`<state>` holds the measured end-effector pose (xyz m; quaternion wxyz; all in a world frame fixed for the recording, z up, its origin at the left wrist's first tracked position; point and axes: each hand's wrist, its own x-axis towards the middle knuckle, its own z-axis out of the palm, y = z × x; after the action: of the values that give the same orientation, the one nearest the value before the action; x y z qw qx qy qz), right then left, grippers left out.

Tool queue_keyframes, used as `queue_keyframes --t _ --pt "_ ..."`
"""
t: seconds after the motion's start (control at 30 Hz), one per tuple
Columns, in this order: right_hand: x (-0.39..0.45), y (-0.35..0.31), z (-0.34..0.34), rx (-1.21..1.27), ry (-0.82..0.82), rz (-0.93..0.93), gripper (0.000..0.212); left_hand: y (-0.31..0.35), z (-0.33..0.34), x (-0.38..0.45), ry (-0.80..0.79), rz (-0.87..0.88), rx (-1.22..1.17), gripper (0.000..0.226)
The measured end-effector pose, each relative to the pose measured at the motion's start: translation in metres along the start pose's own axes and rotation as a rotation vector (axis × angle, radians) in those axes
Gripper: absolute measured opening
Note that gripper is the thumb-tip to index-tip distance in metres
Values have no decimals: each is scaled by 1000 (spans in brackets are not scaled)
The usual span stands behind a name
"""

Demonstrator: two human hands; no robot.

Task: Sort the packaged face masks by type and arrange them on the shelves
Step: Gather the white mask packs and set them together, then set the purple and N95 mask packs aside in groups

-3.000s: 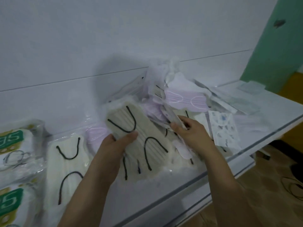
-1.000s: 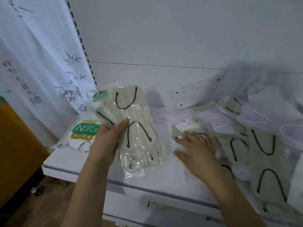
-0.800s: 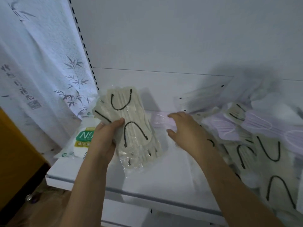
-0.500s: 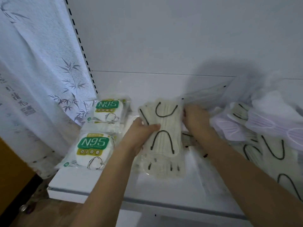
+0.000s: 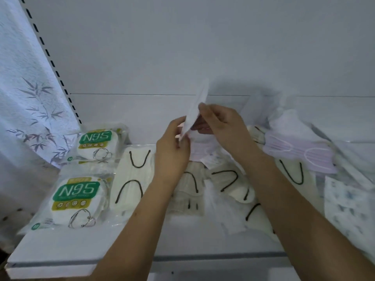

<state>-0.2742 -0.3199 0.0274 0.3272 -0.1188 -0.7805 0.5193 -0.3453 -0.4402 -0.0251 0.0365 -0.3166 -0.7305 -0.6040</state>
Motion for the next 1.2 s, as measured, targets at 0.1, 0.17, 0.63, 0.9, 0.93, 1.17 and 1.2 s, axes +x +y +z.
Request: queue_keyframes --t 0.1,0.17,0.63,0.9,0.93,1.17,1.2 --pt "13 43 -2 -542 -20 -102 23 -16 -23 4 208 -281 -166 21" --pt "20 78 6 -865 -335 17 46 -20 -35 4 311 -427 -307 18" --pt "35 4 29 -144 -78 -35 26 -4 -39 -22 76 -297 -298 42" --pt "29 40 -43 -610 -203 -22 22 -18 -41 -18 155 -404 -268 22" --pt "26 48 -55 -670 -169 -9 21 -21 -42 -17 164 -429 -313 20" --pt "-11 51 -26 -390 -291 167 63 -14 -23 -23 -62 -508 -478 16" --pt "-15 54 -19 -443 -297 112 52 -14 -19 -25 -109 -512 -487 18"
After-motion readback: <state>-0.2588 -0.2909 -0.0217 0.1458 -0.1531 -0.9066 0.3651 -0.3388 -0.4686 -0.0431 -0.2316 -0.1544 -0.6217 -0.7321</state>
